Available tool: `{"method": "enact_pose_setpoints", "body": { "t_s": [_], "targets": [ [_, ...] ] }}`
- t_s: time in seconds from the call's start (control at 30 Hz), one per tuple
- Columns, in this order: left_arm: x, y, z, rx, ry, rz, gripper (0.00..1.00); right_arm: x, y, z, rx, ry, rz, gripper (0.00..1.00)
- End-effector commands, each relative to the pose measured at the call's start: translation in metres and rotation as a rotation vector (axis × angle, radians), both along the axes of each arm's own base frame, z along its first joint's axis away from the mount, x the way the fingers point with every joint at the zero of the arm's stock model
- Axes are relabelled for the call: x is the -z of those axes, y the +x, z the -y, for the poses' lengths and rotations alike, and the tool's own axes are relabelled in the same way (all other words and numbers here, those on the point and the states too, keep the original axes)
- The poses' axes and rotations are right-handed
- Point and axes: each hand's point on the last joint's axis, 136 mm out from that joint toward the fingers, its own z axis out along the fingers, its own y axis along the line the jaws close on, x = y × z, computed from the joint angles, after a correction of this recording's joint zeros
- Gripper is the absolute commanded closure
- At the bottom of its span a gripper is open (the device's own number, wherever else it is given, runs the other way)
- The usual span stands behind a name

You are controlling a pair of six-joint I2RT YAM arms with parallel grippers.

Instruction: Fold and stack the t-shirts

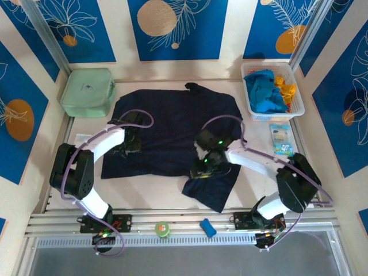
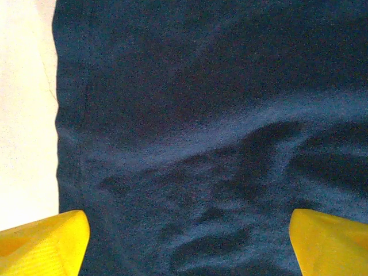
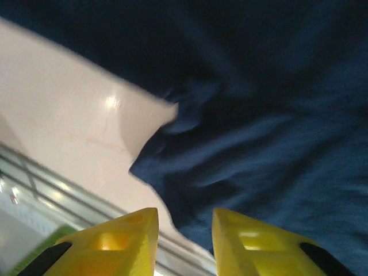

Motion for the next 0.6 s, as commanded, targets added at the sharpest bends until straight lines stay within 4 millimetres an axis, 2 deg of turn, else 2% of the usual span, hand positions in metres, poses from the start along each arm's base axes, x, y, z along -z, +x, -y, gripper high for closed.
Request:
{"method": "enact_pose_setpoints", "body": {
  "t_s": [0.0,0.13,0.27,0.4,0.57],
  "targets": [
    [0.014,-0.011,-0.006,-0.034,0.041,-0.041,0.13,0.008,0.023,0.049,0.185,-0.068,-0.001,0.7],
    [0.03,-0.007,0.001,-0.035,0.014,-0.064,0.19,0.017,0.07,0.087,0.392,-0.049,0.024,0.75],
    [0.043,-0.001,0.011,-0.024,-0.023,-0.09,0.23,0.03,0.096,0.121,0.521,-0.105,0.013,0.77],
    [0.053,-0.003,0.014,-0.016,-0.031,-0.124,0.24,0.041,0.101,0.154,0.6,-0.211,-0.014,0.79],
    [0.062,-0.012,0.015,-0.006,-0.035,-0.17,0.25,0.064,0.095,0.184,0.646,-0.31,-0.095,0.81]
  ]
}}
